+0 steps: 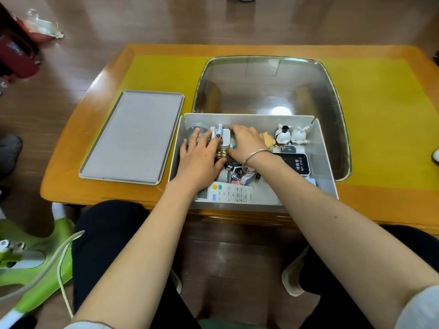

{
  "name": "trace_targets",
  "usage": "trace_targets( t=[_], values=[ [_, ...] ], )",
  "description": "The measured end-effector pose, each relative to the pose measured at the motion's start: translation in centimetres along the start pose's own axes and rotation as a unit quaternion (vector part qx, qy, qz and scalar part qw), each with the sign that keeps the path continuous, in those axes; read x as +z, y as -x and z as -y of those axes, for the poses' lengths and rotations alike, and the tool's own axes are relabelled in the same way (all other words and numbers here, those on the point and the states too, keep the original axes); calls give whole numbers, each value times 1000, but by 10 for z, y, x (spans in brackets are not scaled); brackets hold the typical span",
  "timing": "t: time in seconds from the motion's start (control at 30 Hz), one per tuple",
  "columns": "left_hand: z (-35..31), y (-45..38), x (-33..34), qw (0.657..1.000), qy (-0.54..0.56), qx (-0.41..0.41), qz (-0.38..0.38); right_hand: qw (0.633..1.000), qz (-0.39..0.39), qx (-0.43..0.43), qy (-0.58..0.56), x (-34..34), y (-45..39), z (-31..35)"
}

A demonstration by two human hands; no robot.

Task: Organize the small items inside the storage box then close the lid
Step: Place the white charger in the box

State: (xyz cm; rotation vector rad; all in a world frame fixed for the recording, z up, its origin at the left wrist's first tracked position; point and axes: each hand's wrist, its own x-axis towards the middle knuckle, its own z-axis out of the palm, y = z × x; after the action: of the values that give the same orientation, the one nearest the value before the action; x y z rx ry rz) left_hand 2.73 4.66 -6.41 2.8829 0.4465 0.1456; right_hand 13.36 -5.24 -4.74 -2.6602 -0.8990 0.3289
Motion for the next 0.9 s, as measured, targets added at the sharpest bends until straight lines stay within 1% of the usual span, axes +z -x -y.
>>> trace_targets(
  t=[0.07,0.2,0.3,0.37,0.47,0.53,0.6,0.67,0.73,0.8,0.9],
  values=[
    [0,2,2,1000,24,5,-18,1000,1,-8,14,3,-7,2],
    [-2,2,3,1000,20,13,-18,1000,-7,-4,23,6,-12,4],
    [-3,3,2,1000,21,7,-21,998,-36,-25,47,3,-9,2],
    [-3,3,1,999,27,-4,-33,997,-59,-43,32,0,-4,0],
    [-3,4,0,998,29,-12,-54,995,-90,-48,-14,-8,6,-6],
    [-4,5,0,998,34,-17,-53,991,-113,-48,-53,-14,14,-10],
    [-5,5,0,998,37,-23,-51,984,-135,-63,-93,-21,23,-13],
    [-6,5,-3,997,44,-16,-67,975,-145,-84,-143,-28,33,-16],
    [-8,6,-11,992,75,10,-101,965,-147,-99,-195,-32,46,-21],
    [-11,10,-18,983,116,51,-133,955,-137,-90,-248,-34,60,-27],
    [-25,24,-24,972,170,102,-129,935,-99,-51,-338,-33,80,-39]
  ],
)
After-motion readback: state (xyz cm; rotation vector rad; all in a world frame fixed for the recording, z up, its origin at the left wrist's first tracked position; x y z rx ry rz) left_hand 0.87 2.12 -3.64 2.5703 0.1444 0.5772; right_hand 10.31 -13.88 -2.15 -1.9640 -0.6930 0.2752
